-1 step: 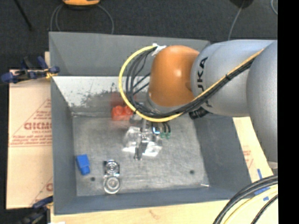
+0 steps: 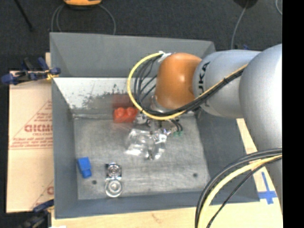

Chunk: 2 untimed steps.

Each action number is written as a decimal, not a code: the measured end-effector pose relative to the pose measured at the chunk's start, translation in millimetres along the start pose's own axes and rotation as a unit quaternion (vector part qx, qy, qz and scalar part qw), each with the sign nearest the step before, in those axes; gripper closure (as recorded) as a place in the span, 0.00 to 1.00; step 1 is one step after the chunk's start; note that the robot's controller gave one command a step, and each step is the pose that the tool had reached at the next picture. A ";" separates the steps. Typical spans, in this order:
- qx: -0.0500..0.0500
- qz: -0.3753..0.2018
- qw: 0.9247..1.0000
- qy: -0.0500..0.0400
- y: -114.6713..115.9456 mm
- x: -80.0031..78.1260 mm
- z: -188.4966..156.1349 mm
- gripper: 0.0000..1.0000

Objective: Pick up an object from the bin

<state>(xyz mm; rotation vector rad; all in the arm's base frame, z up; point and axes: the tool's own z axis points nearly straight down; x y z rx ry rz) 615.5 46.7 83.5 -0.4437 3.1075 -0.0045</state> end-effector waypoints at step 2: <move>0.000 -0.006 1.000 -0.004 12.9 -16.7 -215.8 1.00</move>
Offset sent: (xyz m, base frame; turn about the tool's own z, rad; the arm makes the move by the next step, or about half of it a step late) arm 0.0000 0.0000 0.0000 0.0000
